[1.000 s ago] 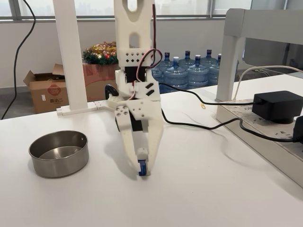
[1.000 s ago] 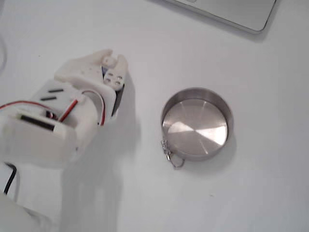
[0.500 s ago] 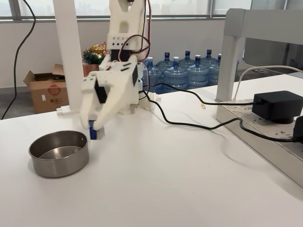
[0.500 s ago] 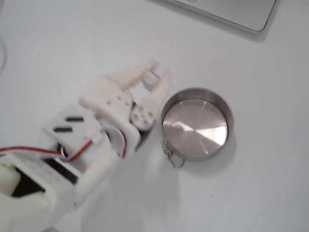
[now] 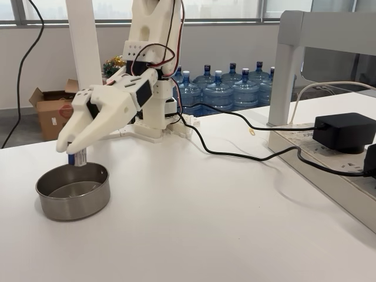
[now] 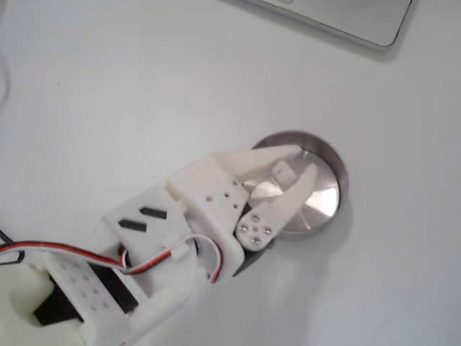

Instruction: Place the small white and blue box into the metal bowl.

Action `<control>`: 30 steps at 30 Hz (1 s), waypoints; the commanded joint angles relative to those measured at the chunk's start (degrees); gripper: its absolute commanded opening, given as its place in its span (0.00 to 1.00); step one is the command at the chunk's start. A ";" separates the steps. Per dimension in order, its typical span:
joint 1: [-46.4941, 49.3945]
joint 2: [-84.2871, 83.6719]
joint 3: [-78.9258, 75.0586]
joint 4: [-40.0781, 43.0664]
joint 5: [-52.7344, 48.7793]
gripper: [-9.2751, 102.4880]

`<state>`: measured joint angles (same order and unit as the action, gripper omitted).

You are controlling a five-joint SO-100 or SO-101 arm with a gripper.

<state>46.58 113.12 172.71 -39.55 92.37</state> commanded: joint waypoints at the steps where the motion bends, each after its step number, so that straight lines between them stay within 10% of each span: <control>1: -1.49 1.58 0.18 -0.70 -0.79 0.19; 10: -9.76 8.61 2.72 0.00 -7.65 0.16; 24: -46.32 32.17 10.81 0.97 -87.54 0.04; 30: -56.34 34.54 11.69 23.55 -103.18 0.04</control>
<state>-5.45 144.93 180.44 -30.85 -2.11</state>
